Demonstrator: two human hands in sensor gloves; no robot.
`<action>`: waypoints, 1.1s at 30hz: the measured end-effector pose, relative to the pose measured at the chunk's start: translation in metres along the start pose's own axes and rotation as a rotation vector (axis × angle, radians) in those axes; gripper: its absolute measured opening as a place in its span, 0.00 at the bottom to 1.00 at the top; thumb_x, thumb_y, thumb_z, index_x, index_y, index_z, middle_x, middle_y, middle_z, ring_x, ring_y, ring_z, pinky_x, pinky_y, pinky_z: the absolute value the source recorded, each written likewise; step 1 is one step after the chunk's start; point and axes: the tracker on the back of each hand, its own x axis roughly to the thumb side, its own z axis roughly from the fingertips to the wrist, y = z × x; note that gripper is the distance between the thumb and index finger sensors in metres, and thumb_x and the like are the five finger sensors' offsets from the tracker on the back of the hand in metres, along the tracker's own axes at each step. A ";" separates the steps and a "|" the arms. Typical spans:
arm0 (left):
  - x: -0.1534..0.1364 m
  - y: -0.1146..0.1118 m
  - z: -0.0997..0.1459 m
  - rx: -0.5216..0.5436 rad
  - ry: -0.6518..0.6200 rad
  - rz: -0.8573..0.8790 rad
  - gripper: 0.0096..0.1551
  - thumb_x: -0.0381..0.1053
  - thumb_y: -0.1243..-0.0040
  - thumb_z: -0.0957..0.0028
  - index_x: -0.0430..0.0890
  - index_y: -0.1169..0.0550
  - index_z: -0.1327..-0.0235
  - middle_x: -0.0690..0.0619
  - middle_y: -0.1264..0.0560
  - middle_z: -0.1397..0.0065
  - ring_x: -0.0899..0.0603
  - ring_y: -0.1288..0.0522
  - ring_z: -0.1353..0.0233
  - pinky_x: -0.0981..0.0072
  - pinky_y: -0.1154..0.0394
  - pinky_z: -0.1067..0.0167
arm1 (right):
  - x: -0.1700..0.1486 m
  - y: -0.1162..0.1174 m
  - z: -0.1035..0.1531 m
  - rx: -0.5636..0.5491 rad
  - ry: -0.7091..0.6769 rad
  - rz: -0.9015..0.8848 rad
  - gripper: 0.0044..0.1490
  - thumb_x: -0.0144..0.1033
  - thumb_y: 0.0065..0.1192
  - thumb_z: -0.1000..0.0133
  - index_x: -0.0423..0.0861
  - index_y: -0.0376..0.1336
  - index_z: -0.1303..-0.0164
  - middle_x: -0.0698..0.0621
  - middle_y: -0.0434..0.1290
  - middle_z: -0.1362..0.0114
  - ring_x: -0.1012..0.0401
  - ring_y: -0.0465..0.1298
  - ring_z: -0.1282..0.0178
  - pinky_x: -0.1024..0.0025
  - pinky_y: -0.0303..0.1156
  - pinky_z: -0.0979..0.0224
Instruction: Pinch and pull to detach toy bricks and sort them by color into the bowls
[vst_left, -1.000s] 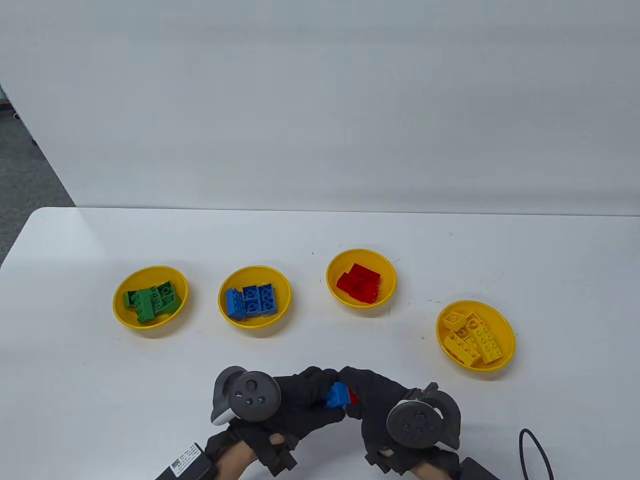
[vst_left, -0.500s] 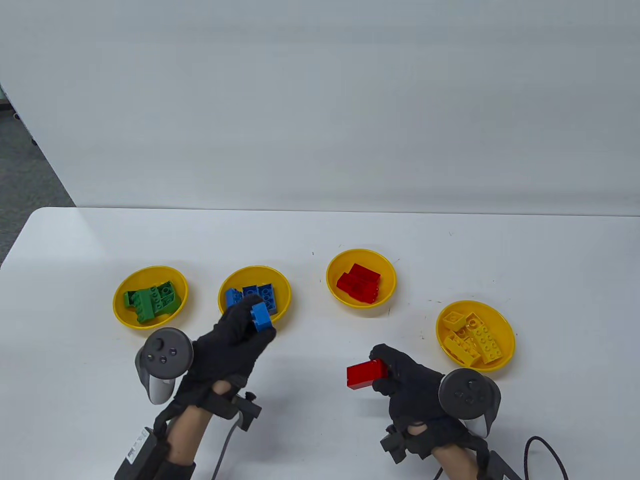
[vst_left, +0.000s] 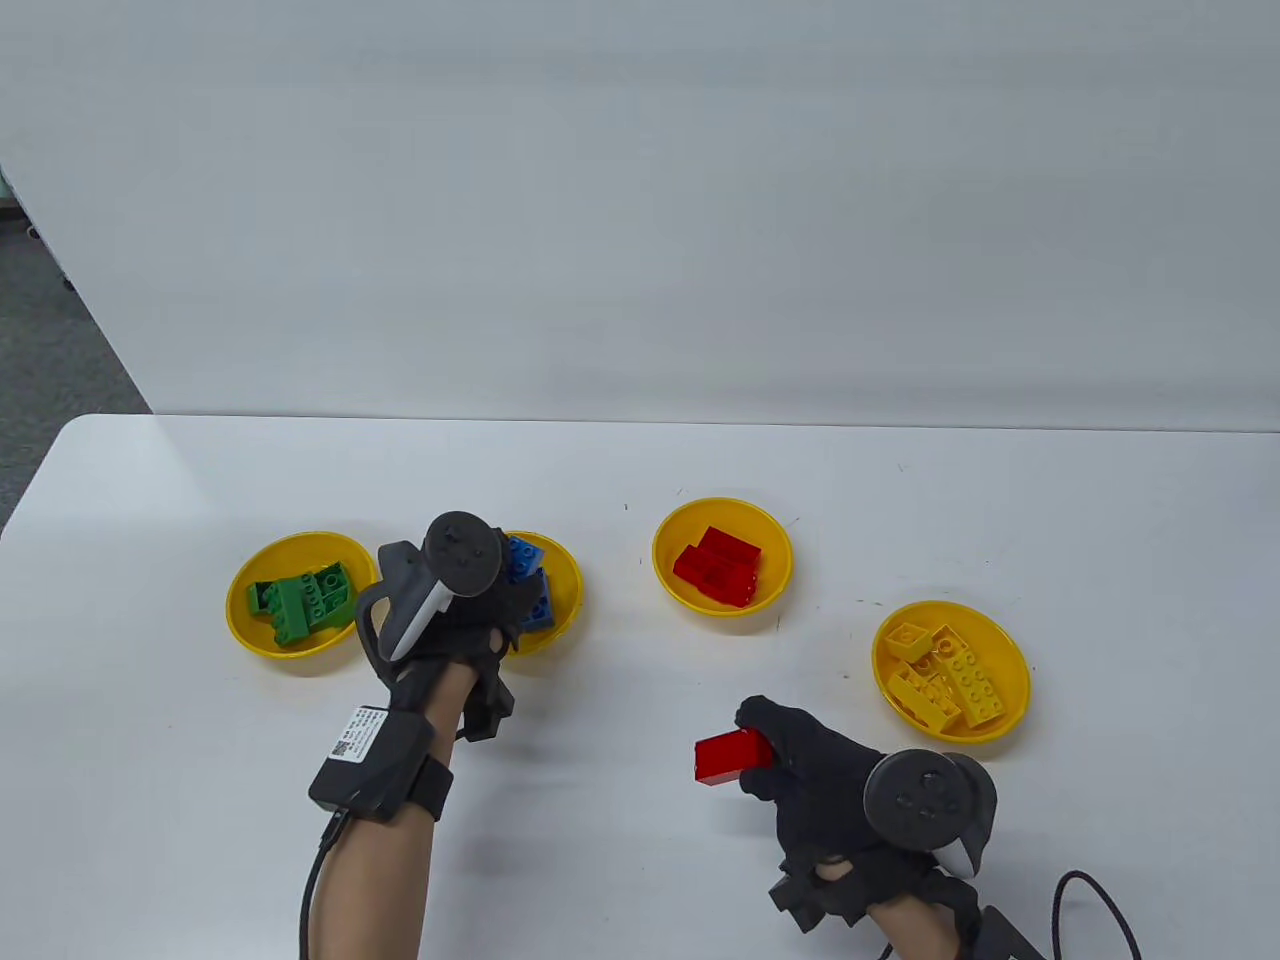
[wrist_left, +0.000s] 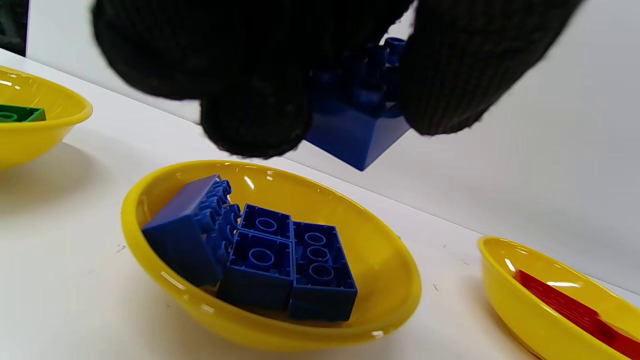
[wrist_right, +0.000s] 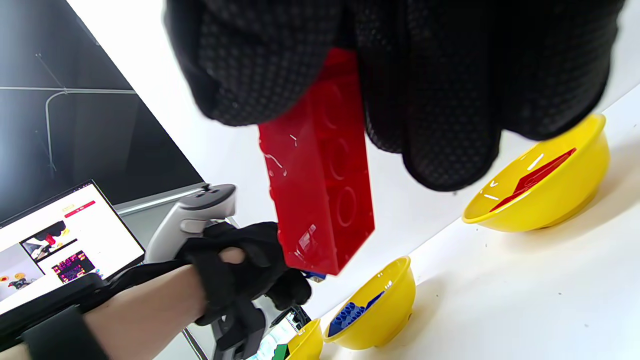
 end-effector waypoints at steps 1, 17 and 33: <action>-0.002 -0.002 -0.002 0.010 0.018 0.017 0.42 0.61 0.26 0.50 0.45 0.29 0.26 0.38 0.22 0.32 0.38 0.13 0.50 0.48 0.16 0.56 | 0.000 0.000 0.000 0.002 0.000 0.001 0.40 0.34 0.69 0.63 0.30 0.70 0.42 0.29 0.78 0.42 0.41 0.86 0.54 0.36 0.80 0.49; -0.031 0.070 0.081 0.198 -0.149 0.156 0.43 0.64 0.34 0.49 0.47 0.32 0.23 0.34 0.33 0.22 0.28 0.23 0.31 0.36 0.24 0.38 | 0.000 0.002 -0.001 0.035 0.005 0.019 0.40 0.34 0.69 0.62 0.30 0.69 0.41 0.29 0.78 0.41 0.40 0.86 0.54 0.36 0.79 0.49; -0.051 -0.011 0.126 0.122 -0.288 -0.064 0.43 0.65 0.34 0.49 0.48 0.33 0.23 0.34 0.37 0.19 0.25 0.31 0.25 0.31 0.32 0.32 | -0.009 0.006 -0.001 0.057 0.052 0.029 0.40 0.36 0.70 0.61 0.31 0.69 0.40 0.30 0.77 0.40 0.40 0.85 0.53 0.36 0.78 0.48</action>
